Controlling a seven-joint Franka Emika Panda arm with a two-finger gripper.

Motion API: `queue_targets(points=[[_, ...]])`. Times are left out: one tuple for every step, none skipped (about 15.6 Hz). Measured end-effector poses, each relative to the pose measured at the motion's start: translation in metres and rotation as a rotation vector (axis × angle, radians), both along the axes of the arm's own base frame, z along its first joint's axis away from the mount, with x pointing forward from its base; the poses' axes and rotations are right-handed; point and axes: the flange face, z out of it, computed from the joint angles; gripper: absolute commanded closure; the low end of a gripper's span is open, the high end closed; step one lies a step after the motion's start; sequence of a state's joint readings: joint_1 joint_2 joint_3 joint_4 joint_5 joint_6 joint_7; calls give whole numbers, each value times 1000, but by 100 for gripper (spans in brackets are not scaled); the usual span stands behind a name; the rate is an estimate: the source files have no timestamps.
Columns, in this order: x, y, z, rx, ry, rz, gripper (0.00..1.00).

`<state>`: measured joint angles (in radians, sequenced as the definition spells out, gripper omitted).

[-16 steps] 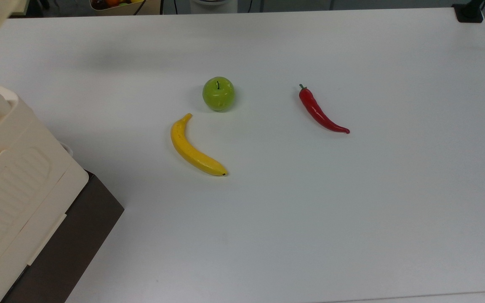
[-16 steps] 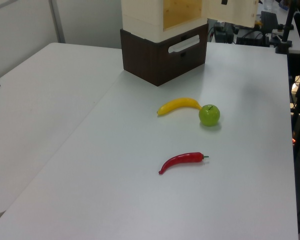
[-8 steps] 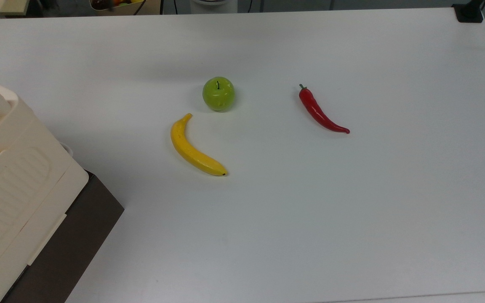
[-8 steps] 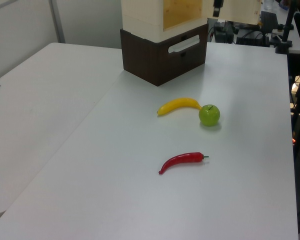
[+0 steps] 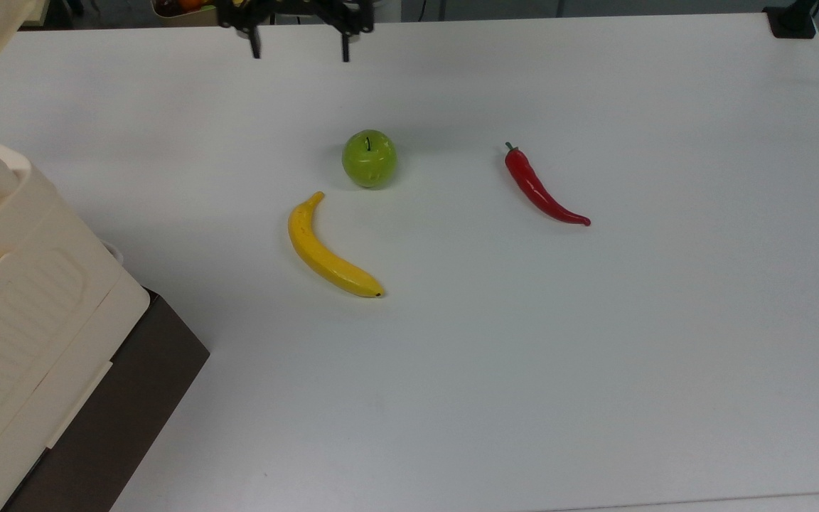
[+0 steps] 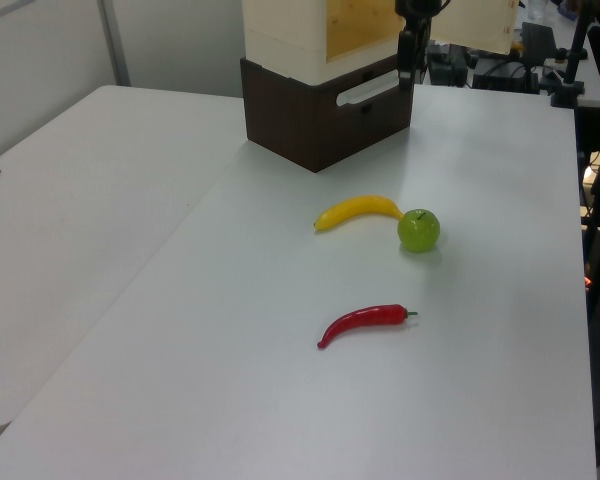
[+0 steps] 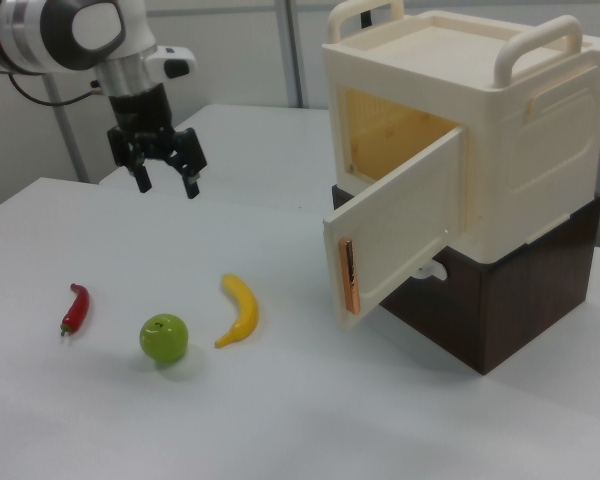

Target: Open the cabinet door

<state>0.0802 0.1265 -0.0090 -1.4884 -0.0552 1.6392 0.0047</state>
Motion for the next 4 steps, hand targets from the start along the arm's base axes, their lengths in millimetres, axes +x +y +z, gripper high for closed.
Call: queue_targets(points=[[-1,6,-4,0,6,-18,0],[-2,10,-7,0,12,-36,0],[-2,12,-10,0,16,-48,0],[-2,12,-11,-1,19,-56,0]])
